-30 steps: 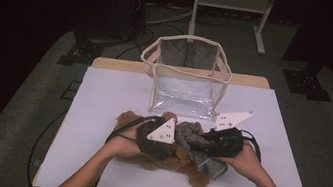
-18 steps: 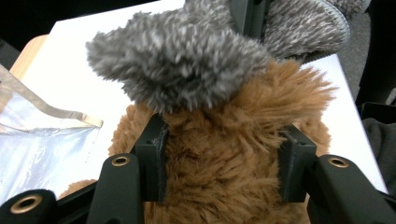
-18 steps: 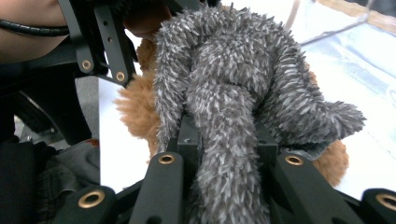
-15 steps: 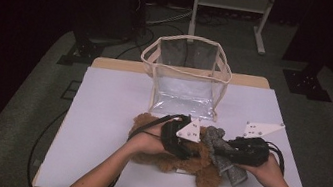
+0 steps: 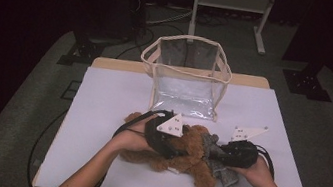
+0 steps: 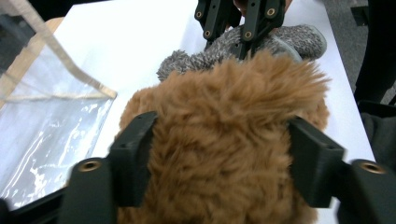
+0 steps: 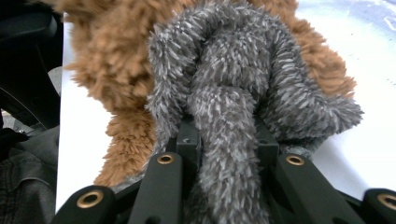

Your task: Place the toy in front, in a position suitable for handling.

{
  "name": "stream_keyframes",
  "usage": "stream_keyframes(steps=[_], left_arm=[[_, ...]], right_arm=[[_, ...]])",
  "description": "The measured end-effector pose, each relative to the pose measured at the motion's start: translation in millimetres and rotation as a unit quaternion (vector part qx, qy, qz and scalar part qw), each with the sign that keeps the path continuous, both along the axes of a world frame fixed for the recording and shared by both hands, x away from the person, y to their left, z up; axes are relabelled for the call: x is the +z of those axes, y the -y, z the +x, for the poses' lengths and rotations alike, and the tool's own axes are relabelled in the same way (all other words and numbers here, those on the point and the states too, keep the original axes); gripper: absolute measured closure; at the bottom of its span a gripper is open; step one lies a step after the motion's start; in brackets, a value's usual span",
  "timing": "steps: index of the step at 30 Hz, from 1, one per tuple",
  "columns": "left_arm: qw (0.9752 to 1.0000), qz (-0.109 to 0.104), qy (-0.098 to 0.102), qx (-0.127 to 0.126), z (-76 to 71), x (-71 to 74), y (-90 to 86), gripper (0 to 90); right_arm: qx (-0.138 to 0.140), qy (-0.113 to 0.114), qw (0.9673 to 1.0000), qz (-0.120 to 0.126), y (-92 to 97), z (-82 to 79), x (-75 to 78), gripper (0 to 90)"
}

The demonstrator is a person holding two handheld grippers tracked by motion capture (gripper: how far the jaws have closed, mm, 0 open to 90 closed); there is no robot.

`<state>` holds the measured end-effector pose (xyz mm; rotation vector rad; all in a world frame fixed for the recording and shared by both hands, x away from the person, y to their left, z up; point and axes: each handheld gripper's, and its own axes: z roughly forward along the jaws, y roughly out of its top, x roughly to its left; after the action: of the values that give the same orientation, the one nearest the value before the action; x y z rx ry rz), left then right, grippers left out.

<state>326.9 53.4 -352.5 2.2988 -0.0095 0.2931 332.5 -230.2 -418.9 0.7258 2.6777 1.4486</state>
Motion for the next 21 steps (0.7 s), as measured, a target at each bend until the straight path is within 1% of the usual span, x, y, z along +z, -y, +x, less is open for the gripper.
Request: stream_keyframes(steps=[1, 3, 4, 7, 8, 10, 12, 14, 15, 17, 18, 19, 20, 21], left_arm=[[1.0000, 0.003, 0.004, 0.002, -1.6, 0.6, -3.7, 27.3], [0.9999, 0.012, 0.004, 0.006, -3.3, 1.4, -8.5, 23.1], [0.9997, 0.020, 0.009, 0.006, -4.3, 1.7, -11.5, 21.0], [0.9993, 0.034, 0.010, 0.008, -8.0, -0.8, -21.4, 17.5], [0.9990, 0.042, 0.013, 0.010, -8.4, -2.7, -24.5, 15.7], [0.9984, 0.052, 0.016, 0.015, -8.3, -10.0, -29.0, 11.9], [0.9977, 0.063, 0.022, 0.015, -7.9, -17.1, -28.6, 8.7], [0.9971, 0.070, 0.021, 0.019, -8.1, -22.6, -24.0, 7.2], [0.9966, 0.075, 0.026, 0.020, -8.7, -22.9, -20.9, 8.3], [0.9955, 0.081, 0.043, 0.022, -10.7, -19.4, -16.2, 23.0], [0.9955, 0.079, 0.047, 0.021, -11.8, -17.3, -15.1, 29.7], [0.9961, 0.076, 0.041, 0.017, -12.1, -14.7, -14.5, 35.4], [0.9967, 0.070, 0.038, 0.018, -11.8, -12.6, -13.9, 38.2], [0.9972, 0.064, 0.033, 0.021, -11.7, -11.3, -13.4, 39.0]], right_arm=[[-0.001, -0.002, 1.0000, 0.002, -1.2, 0.5, -0.7, 70.8], [0.003, -0.002, 1.0000, 0.006, -3.2, 1.7, -0.5, 70.7], [0.004, 0.000, 1.0000, 0.008, -4.1, 2.0, -0.1, 70.7], [0.007, 0.002, 0.9999, 0.012, -6.4, 2.1, 1.7, 70.7], [0.008, 0.003, 0.9999, 0.013, -6.9, 1.8, 2.3, 70.7], [0.010, 0.005, 0.9998, 0.018, -7.4, 0.7, 3.6, 70.8], [0.018, 0.004, 0.9995, 0.025, -8.3, -0.6, 5.2, 70.8], [0.027, 0.007, 0.9991, 0.031, -11.8, -1.6, 6.5, 70.9], [0.029, 0.006, 0.9990, 0.033, -13.6, -1.7, 6.9, 70.9], [0.033, 0.011, 0.9990, 0.029, -18.6, -1.4, 7.1, 71.1], [0.033, 0.012, 0.9990, 0.029, -19.6, -0.7, 7.4, 71.2], [0.032, 0.011, 0.9990, 0.030, -18.6, 0.1, 8.5, 71.3], [0.032, 0.008, 0.9988, 0.036, -16.2, 0.5, 10.5, 71.6], [0.031, 0.009, 0.9987, 0.039, -14.3, -0.3, 12.9, 71.6]])
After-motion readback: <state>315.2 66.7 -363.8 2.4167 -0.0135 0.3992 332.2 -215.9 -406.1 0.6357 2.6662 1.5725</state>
